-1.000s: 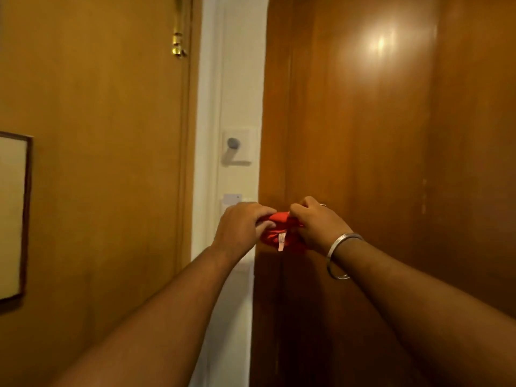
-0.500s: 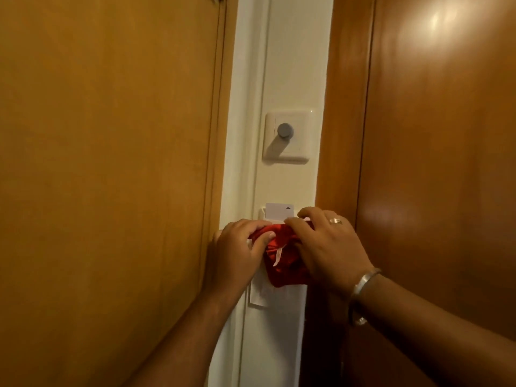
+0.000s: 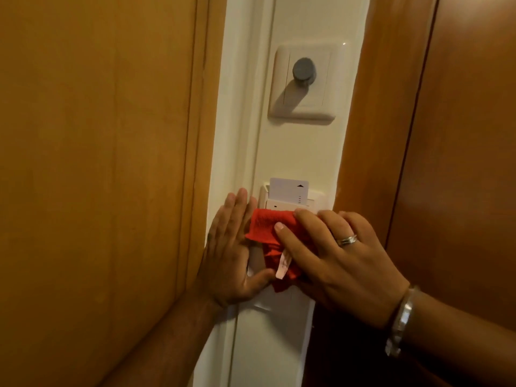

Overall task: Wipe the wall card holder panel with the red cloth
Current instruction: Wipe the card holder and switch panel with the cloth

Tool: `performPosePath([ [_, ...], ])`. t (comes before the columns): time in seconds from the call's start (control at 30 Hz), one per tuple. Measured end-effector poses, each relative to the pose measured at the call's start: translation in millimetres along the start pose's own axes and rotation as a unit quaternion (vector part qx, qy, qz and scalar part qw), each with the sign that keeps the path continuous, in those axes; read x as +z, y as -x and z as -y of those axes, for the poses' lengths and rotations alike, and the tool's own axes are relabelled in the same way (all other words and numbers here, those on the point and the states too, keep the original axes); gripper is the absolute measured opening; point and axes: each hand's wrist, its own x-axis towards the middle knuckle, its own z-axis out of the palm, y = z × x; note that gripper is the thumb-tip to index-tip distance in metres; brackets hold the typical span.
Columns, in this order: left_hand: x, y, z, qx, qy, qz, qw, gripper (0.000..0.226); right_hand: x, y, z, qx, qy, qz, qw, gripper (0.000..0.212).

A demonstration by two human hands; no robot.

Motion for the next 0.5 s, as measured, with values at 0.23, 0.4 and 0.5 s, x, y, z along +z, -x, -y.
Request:
performPosePath([
  [0.23, 11, 3, 7, 0.02, -0.07, -0.014, 0.997, 0.109, -23, -10, -12, 0.034, 0.007, 0.055, 0.998, 0.059],
  [0.4, 14, 2, 4, 0.025, -0.071, -0.032, 0.997, 0.1, -30, -13, -4, -0.01, 0.018, 0.104, 0.994, 0.051],
  [0.5, 12, 1, 5, 0.025, -0.081, -0.034, 0.996, 0.102, -38, -25, -17, 0.013, 0.029, 0.102, 0.994, 0.053],
])
